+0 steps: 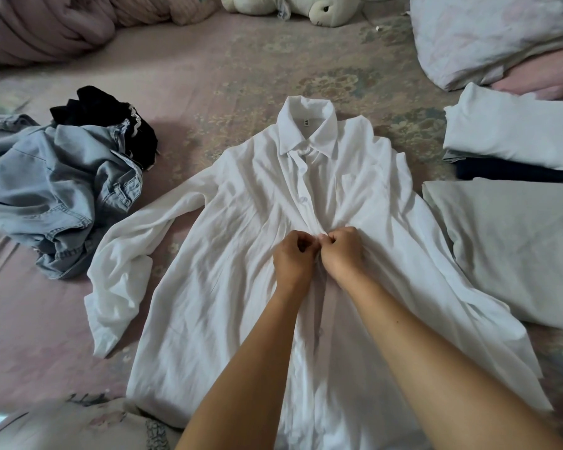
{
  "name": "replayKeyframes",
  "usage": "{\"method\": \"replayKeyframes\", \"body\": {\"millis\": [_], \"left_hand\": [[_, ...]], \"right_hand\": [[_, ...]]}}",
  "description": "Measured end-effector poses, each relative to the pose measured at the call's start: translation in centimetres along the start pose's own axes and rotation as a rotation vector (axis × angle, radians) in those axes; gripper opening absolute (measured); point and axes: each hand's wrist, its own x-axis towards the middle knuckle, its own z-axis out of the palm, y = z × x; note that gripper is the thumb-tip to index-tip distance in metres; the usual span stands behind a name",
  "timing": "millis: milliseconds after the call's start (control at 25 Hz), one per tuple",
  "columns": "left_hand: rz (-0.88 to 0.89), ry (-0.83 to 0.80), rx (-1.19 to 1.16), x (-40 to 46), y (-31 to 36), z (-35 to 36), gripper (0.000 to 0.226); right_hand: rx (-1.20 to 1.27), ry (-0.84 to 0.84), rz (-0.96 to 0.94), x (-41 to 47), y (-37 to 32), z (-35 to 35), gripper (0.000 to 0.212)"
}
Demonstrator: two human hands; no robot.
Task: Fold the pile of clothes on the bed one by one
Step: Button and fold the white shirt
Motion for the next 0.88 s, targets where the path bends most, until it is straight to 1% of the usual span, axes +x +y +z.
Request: {"method": "replayKeyframes", "body": {"millis": [160,280,320,400,480,600,760,800,880], "left_hand": [[-0.014,-0.080,-0.007,0.4,0.2,-0.7,0.008],[-0.019,-0.099,0.005,0.7,0.5,-1.1,0.009],[-0.017,-0.099,0.012,0.7,0.6,-1.2,0.008],[-0.024,-0.101,0.023,0.6,0.7,-1.2,0.007],[-0.028,-0.085,0.017,0.4,0.6,-1.2,0.009],[-0.012,-0.054,-0.033,0.2,0.6,-1.4,0.011],[-0.017,-0.073,-0.061,0.3,0.2,-1.3,0.015],[-0.029,-0.085,-0.068,0.5,0.1,-1.4,0.017],[-0.074,-0.135,-0.130,1.0,0.3,-1.8,0.018]], "right_hand": [[0.018,0.010,0.020,0.0,0.1,0.4,0.041],[0.088,-0.004,0.017,0.1,0.4,0.4,0.028],[0.122,-0.020,0.015,0.1,0.5,0.3,0.028],[0.196,-0.042,0.009,-0.1,0.5,-0.1,0.041],[0.216,-0.023,-0.014,-0.4,0.4,-0.6,0.054],[0.116,-0.014,-0.041,-0.7,-0.1,-1.0,0.059],[0.016,-0.061,-0.075,-0.2,0.0,-1.2,0.053],[-0.019,-0.075,-0.081,-0.2,0.1,-1.0,0.049],[-0.102,-0.080,-0.083,-0.4,0.2,-0.7,0.029]]}}
